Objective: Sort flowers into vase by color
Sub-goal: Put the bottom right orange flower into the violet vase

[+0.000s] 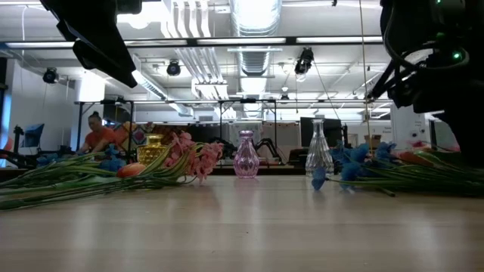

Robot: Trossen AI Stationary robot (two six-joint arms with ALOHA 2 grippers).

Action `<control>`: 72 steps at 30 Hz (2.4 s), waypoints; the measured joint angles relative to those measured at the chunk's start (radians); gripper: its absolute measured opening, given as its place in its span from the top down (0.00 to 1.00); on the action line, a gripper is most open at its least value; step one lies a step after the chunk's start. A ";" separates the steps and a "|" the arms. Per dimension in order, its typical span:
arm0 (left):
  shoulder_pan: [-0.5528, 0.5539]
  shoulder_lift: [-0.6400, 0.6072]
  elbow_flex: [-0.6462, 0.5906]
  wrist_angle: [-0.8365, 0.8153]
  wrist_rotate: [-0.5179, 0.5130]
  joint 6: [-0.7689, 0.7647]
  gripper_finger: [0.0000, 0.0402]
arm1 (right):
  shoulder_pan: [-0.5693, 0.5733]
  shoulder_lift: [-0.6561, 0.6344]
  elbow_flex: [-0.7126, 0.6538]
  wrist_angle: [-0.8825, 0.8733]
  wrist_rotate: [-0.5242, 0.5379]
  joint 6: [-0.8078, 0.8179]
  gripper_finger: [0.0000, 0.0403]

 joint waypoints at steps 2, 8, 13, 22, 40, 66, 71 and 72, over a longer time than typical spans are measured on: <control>0.000 0.000 0.000 0.000 0.000 0.000 0.50 | 0.000 -0.013 0.010 -0.003 0.000 0.000 0.97; 0.000 0.000 0.000 -0.001 0.000 0.000 0.50 | 0.000 -0.082 0.038 -0.004 -0.001 0.000 0.98; 0.000 0.000 0.000 -0.002 0.000 0.000 0.50 | 0.000 -0.151 0.055 -0.004 0.000 0.001 0.98; 0.000 0.000 0.000 -0.001 0.000 0.000 0.50 | 0.000 -0.240 0.055 0.018 0.090 -0.003 0.97; 0.000 0.000 0.000 0.086 -0.059 0.074 0.50 | -0.040 -0.278 0.054 1.083 0.318 -0.876 0.97; -0.182 -0.091 0.000 0.210 -0.262 0.128 0.50 | -0.537 -0.033 0.052 1.884 -0.033 -1.326 0.97; -0.197 -0.091 0.000 0.210 -0.264 0.127 0.50 | -0.603 -0.035 0.052 1.924 0.026 -1.394 0.97; -0.197 -0.090 0.000 0.210 -0.264 0.127 0.50 | -0.618 -0.035 0.052 1.932 0.026 -1.398 0.97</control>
